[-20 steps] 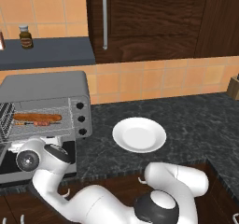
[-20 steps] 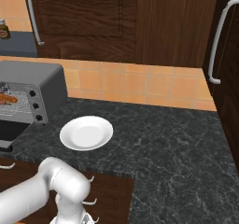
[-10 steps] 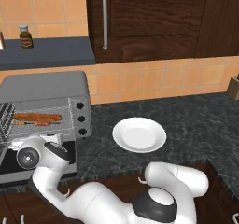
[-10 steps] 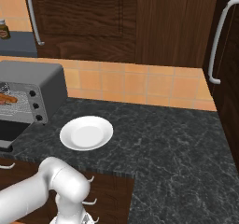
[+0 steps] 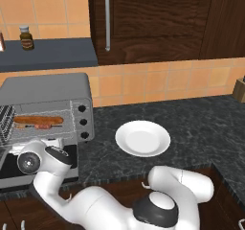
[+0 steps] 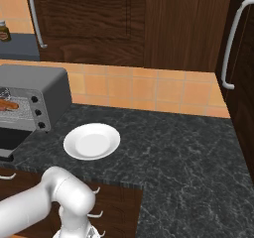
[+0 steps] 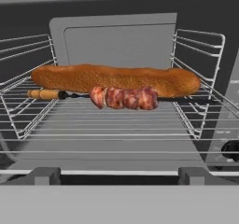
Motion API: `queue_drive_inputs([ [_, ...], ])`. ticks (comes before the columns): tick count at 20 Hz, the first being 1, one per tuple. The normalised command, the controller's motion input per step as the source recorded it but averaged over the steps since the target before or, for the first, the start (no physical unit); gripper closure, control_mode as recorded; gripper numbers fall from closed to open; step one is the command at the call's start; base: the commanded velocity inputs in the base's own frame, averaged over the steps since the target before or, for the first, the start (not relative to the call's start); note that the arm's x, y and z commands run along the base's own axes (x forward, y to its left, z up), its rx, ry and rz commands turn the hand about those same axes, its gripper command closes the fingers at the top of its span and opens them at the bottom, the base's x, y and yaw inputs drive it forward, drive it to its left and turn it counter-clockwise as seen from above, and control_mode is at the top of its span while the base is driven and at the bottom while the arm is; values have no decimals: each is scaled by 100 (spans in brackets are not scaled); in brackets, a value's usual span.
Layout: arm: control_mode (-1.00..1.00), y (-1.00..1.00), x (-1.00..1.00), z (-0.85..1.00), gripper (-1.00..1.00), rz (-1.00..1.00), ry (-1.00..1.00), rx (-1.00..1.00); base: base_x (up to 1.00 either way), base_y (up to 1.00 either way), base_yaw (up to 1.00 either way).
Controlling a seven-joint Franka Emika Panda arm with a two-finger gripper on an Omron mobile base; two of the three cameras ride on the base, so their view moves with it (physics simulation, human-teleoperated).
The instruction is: Pick up the kebab skewer and baguette bread, and place them inside the toaster oven. Close the toaster oven door and start by setting the timer.
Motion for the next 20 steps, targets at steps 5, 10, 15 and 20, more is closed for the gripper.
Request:
queue_drive_inputs([
  [5,-100,0,19,0,-100,0,0,0,0,0,0],
  [10,-100,2,23,0,-100,0,0,0,0,0,0],
  [15,-100,3,20,0,-100,0,0,0,0,0,0],
  [20,-100,0,20,0,-100,0,0,0,0,0,0],
])
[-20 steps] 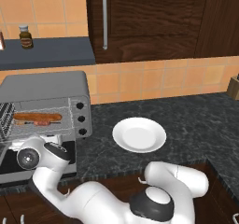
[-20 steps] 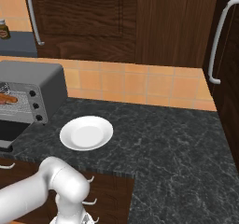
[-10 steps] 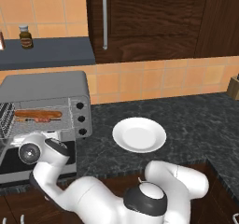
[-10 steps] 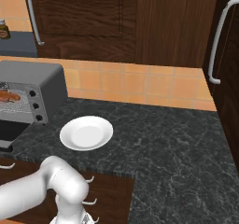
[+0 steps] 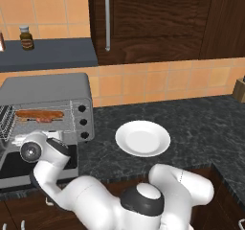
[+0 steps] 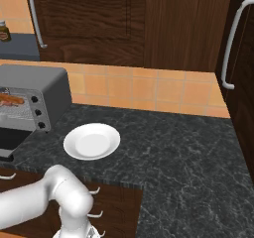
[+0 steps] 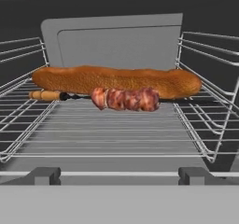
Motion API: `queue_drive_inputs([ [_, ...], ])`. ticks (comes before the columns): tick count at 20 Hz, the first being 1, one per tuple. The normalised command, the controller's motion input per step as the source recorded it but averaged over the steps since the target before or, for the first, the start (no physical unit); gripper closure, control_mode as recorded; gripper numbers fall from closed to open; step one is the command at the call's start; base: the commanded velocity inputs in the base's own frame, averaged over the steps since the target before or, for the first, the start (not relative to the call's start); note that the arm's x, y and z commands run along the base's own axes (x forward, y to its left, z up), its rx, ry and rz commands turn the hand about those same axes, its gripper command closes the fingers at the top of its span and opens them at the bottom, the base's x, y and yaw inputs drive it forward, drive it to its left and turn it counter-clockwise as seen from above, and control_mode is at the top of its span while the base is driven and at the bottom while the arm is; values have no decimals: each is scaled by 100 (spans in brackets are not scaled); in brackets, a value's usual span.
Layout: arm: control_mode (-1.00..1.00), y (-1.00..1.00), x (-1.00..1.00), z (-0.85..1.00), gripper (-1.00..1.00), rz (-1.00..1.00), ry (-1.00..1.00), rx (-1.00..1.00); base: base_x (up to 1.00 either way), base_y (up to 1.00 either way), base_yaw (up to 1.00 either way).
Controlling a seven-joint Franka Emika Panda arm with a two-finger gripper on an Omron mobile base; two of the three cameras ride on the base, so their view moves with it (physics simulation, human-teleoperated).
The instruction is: Pick up the kebab skewer and baguette bread, and place them inside the toaster oven. Close the toaster oven door and start by setting the timer.
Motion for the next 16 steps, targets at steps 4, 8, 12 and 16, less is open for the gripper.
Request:
queue_drive_inputs([
  [4,-100,0,28,0,-100,0,0,0,0,0,0],
  [8,-100,0,40,0,-100,0,-1,0,0,0,0],
  [12,-100,0,46,0,-100,0,0,0,0,0,0],
  [16,-100,0,40,0,-100,0,0,0,0,0,0],
])
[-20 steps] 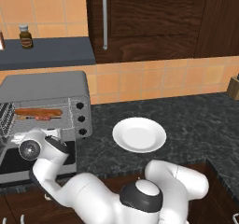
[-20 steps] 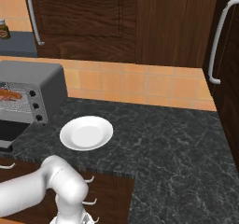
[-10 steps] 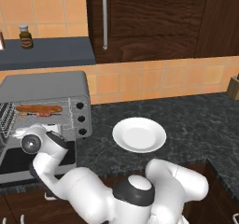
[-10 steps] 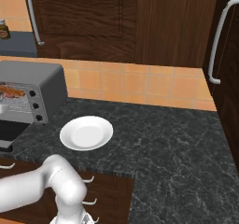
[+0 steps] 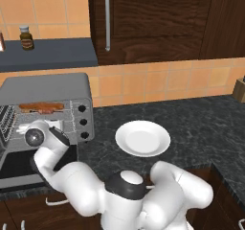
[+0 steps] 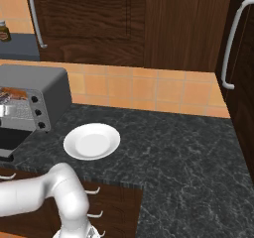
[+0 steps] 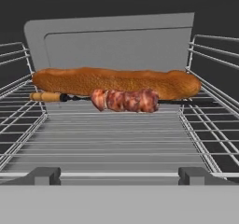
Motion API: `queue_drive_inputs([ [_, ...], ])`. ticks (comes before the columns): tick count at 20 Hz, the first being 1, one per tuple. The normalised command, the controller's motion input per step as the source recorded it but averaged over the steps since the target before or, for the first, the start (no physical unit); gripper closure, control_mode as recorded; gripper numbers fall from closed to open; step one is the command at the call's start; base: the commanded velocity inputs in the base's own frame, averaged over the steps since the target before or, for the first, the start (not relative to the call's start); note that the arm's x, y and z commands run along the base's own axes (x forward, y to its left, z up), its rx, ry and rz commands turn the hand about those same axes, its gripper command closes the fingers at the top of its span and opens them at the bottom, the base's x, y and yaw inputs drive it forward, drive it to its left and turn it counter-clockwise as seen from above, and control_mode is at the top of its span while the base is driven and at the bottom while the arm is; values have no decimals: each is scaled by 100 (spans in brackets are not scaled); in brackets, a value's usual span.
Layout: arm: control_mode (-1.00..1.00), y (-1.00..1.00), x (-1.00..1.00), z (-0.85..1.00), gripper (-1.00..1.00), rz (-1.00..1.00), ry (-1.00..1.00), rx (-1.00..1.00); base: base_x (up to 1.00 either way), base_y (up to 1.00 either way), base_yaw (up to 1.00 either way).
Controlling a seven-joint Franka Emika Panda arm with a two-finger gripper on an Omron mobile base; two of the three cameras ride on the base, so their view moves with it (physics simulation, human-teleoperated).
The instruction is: Pick up the kebab skewer and baguette bread, and place them inside the toaster oven. Close the toaster oven door and start by setting the timer.
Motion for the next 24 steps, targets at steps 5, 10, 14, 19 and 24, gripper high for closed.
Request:
queue_drive_inputs([
  [5,-100,0,25,0,-100,0,0,0,0,0,0],
  [10,-100,0,22,0,-100,0,0,0,0,0,0],
  [14,-100,0,26,0,-100,0,0,0,0,0,0],
  [19,-100,0,25,0,-100,0,0,0,0,0,0],
  [24,-100,0,-34,0,-100,0,-1,0,0,0,0],
])
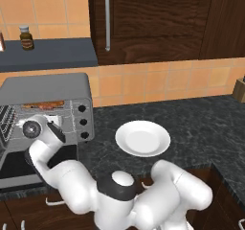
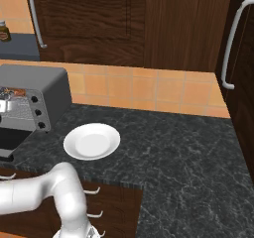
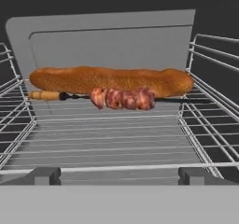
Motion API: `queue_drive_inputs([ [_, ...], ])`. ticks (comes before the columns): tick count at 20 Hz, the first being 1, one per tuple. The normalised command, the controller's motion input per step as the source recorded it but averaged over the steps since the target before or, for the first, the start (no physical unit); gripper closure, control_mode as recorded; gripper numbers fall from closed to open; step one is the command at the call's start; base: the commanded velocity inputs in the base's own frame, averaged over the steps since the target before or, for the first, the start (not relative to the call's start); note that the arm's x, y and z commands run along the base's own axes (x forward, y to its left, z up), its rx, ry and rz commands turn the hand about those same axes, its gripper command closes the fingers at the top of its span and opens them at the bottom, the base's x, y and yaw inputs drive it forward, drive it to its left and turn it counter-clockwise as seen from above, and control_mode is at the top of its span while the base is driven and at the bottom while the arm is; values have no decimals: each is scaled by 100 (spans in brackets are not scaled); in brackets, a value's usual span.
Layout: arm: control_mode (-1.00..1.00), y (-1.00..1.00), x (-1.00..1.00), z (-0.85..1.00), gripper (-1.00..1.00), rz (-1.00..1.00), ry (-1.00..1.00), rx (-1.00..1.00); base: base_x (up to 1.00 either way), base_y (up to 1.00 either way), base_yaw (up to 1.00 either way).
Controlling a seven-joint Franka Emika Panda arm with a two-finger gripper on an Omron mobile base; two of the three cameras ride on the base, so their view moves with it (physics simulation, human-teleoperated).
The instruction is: Pick up the kebab skewer and baguette bread, and place them inside the toaster oven. Close the toaster oven door and start by setting the timer.
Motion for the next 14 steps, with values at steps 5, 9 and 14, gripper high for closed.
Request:
queue_drive_inputs([
  [5,-100,14,-100,0,-100,0,-9,0,0,0,0],
  [9,-100,19,-100,0,-100,0,-3,0,0,0,0],
  [14,-100,3,-61,-6,-100,0,11,2,0,0,0],
])
